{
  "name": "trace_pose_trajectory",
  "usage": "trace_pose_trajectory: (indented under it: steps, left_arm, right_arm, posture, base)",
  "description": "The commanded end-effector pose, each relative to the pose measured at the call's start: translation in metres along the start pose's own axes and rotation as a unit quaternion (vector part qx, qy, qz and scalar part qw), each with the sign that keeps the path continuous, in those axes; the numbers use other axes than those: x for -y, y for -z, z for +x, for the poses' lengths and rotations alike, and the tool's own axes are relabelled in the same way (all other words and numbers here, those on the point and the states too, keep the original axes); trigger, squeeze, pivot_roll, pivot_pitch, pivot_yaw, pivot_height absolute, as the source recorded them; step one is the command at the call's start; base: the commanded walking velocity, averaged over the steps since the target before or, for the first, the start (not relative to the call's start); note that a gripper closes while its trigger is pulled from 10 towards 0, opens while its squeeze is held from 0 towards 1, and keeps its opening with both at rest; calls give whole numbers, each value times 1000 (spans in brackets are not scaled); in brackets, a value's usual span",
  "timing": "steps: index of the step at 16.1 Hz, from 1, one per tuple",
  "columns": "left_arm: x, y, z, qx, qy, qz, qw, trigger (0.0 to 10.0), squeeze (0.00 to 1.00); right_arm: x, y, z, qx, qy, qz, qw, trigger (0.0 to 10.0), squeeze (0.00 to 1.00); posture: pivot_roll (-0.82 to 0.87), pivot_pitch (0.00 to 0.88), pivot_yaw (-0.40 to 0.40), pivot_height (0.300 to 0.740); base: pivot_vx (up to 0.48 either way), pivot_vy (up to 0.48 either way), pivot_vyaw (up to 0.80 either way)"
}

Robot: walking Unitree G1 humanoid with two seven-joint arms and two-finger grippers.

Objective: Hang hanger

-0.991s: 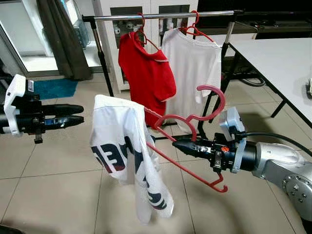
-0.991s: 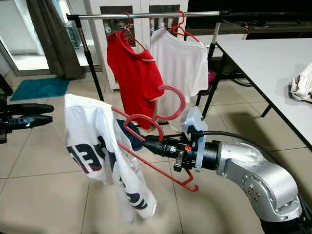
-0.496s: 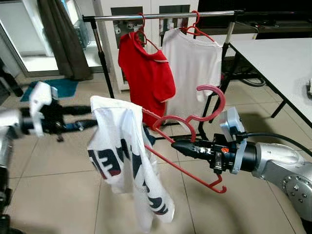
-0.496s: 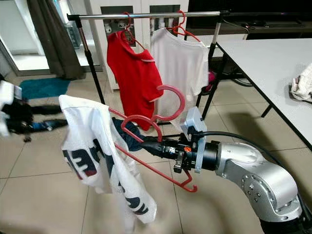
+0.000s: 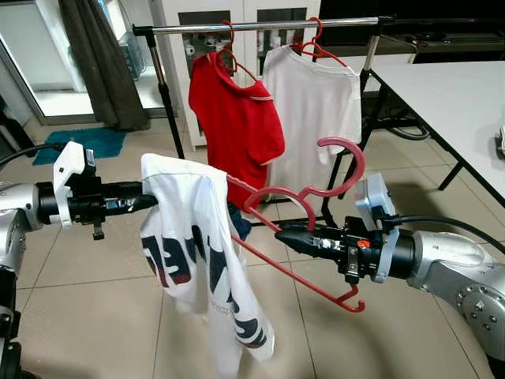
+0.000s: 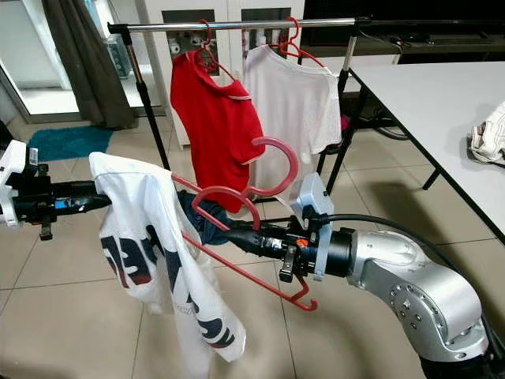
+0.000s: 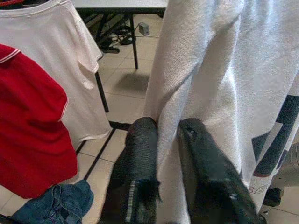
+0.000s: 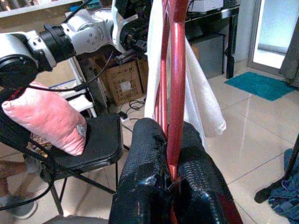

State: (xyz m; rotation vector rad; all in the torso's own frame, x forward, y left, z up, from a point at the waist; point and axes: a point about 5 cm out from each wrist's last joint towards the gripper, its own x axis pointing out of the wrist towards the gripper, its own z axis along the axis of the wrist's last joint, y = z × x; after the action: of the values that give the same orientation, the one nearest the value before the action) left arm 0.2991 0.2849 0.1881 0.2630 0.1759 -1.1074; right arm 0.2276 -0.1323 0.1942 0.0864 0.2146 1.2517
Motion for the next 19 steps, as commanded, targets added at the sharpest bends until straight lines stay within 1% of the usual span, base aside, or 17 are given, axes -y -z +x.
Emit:
trace_pose_trajectory:
  steps: [1, 8, 9, 10, 14, 15, 19]
  left_arm:
    - [-1, -3, 2, -3, 4, 7, 1000, 0, 0]
    - [-4, -6, -1, 13, -7, 10, 1000, 0, 0]
    - [-5, -7, -3, 13, -12, 14, 1000, 0, 0]
    - [-9, -18, -13, 11, -23, 31, 999, 0, 0]
    - [-11, -31, -23, 7, -17, 42, 999, 0, 0]
    - [-11, -37, -27, 7, -12, 45, 999, 0, 0]
    - [-11, -44, -29, 14, -5, 46, 999, 0, 0]
  right_arm:
    - [-4, -6, 0, 18, -8, -16, 1000, 0, 0]
    - [-4, -5, 0, 15, -7, -15, 1000, 0, 0]
    - [-4, -3, 0, 13, -4, -13, 1000, 0, 0]
    - [-1, 5, -1, -17, 9, -12, 1000, 0, 0]
    - [0, 11, -2, -37, 13, -8, 999, 0, 0]
    - [0, 13, -2, -40, 13, -6, 999, 0, 0]
    - [0, 16, -1, -51, 13, -6, 999, 0, 0]
  posture:
    - [-174, 0, 72, 740]
    - [-174, 0, 71, 740]
    - [-170, 0, 72, 740]
    - [-170, 0, 72, 740]
    - [-167, 0, 72, 740]
    - [-159, 0, 74, 740]
    - [-156, 0, 78, 740]
  base:
    - [0, 0, 0]
    - [0, 0, 0]
    - [0, 0, 0]
    - [0, 0, 0]
    - [0, 0, 0]
    - [0, 0, 0]
    - [0, 0, 0]
